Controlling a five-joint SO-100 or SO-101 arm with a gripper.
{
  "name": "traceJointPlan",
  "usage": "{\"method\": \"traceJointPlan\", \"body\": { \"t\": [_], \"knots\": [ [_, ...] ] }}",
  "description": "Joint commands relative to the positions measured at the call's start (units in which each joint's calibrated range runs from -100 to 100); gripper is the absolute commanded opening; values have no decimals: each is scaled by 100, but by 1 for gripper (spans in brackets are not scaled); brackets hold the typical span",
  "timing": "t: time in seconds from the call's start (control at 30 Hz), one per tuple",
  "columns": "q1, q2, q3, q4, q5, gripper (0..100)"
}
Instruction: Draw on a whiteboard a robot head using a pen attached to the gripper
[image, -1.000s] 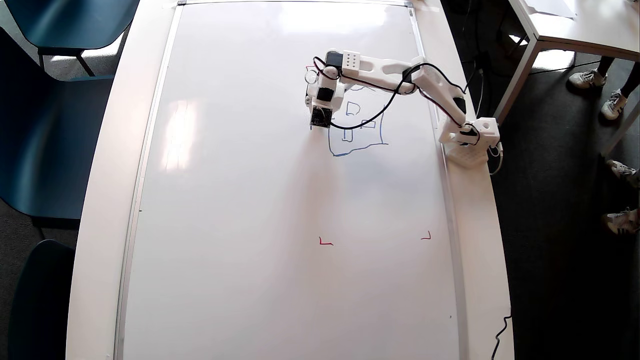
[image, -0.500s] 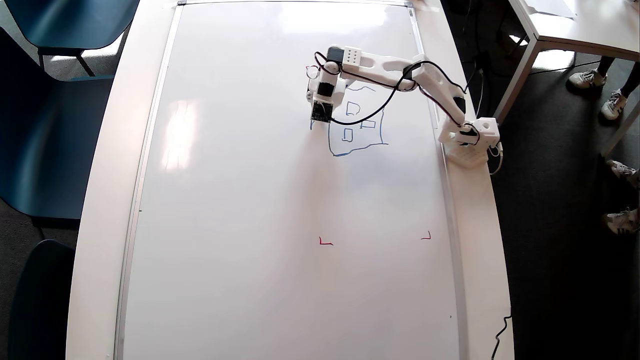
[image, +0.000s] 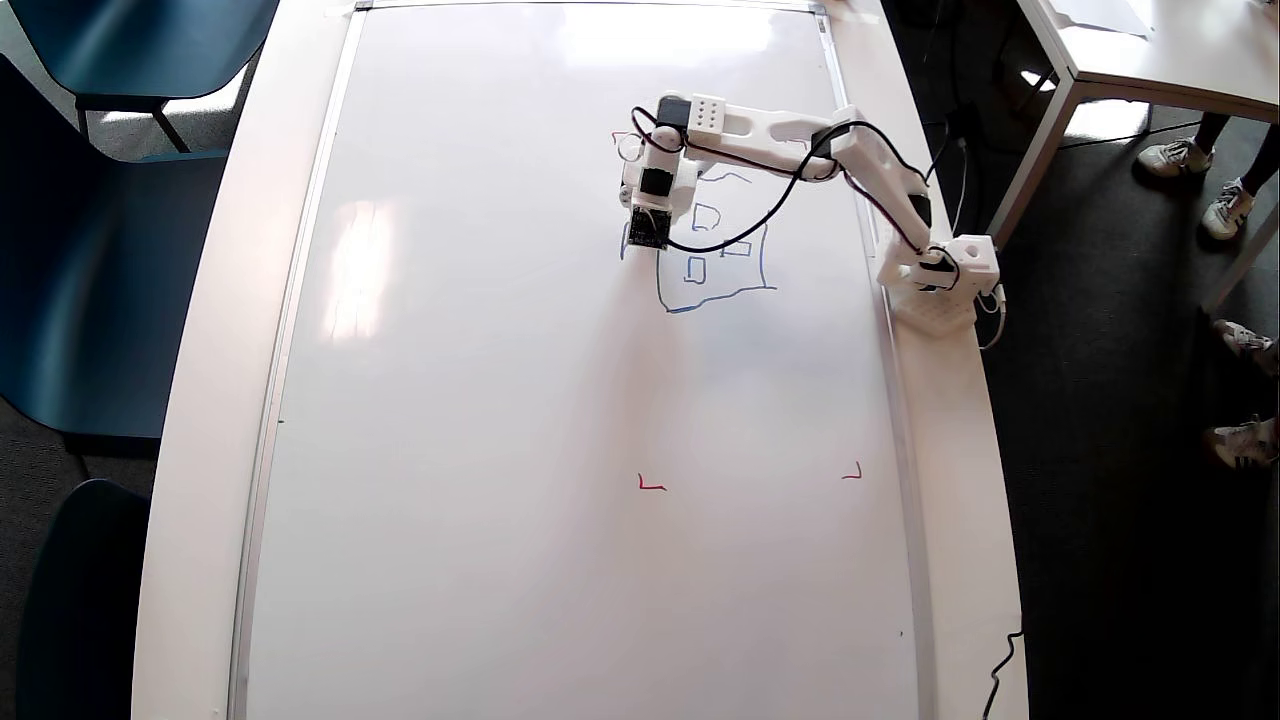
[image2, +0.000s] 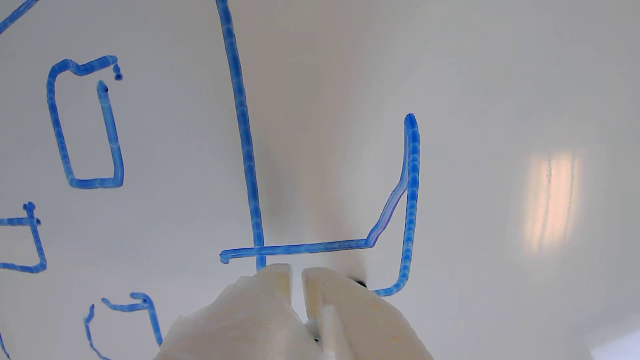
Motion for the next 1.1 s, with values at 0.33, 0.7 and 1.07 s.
{"method": "traceJointPlan", "body": {
  "t": [0.33,0.7,1.07],
  "knots": [
    [-251,-53,-1,51,-50,1],
    [243,-2191,-1472,1528,-768,1],
    [191,-4011,2078,1528,52,1]
  ]
}}
